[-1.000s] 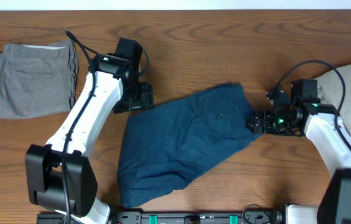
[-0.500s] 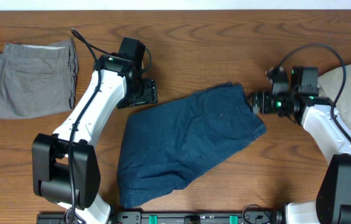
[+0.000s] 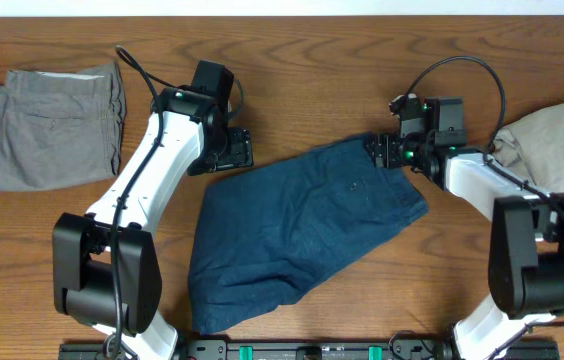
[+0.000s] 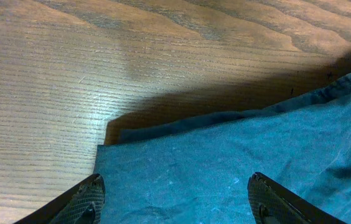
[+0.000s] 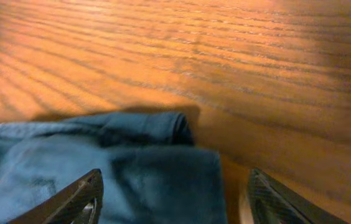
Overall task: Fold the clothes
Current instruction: 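Grasp the right corner of the shorts with the right gripper, then lift the shorts with the right gripper and pull them rightward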
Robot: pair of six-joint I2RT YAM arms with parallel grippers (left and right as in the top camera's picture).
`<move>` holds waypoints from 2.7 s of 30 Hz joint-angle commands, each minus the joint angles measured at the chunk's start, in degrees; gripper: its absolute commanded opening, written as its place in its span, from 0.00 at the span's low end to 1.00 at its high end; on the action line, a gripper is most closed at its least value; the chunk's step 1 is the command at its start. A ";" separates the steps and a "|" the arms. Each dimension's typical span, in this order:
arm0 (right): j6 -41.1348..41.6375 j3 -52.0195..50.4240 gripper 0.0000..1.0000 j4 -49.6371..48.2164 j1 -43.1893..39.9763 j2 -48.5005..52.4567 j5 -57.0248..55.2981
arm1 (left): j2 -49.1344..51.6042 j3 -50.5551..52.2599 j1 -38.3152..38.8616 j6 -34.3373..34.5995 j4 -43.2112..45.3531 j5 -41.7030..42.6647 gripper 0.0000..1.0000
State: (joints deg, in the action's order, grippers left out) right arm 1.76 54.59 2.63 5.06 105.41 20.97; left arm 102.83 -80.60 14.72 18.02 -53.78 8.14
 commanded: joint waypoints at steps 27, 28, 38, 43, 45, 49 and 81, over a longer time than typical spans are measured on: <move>3.98 4.20 0.03 6.08 -0.13 -10.16 -3.87 | 0.59 0.04 -0.13 -0.31 -0.33 -0.70 0.75; 3.93 4.20 0.15 6.29 -0.11 -10.45 -5.18 | 0.59 0.04 -0.13 -0.31 -0.31 -0.70 0.75; 2.45 4.17 0.34 5.01 0.48 0.31 -1.11 | 0.59 0.04 -0.13 -0.31 -0.33 -0.70 0.75; 2.47 4.17 0.39 2.29 0.63 5.51 0.13 | 0.59 0.04 -0.13 -0.31 -0.33 -0.70 0.75; 2.45 4.20 0.34 1.75 0.63 6.19 1.03 | 0.59 0.04 -0.13 -0.31 -0.33 -0.70 0.75; 2.45 4.22 0.11 1.01 0.63 6.10 3.80 | 0.59 0.04 -0.13 -0.31 -0.33 -0.70 0.75; -3.19 29.75 0.01 63.76 -5.95 -22.60 -26.34 | 0.04 -2.58 -1.05 -0.28 4.85 0.42 0.74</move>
State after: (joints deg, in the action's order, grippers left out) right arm -0.10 85.54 62.46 -0.16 80.84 12.05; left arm 102.83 -81.54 13.96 18.02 -48.62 8.62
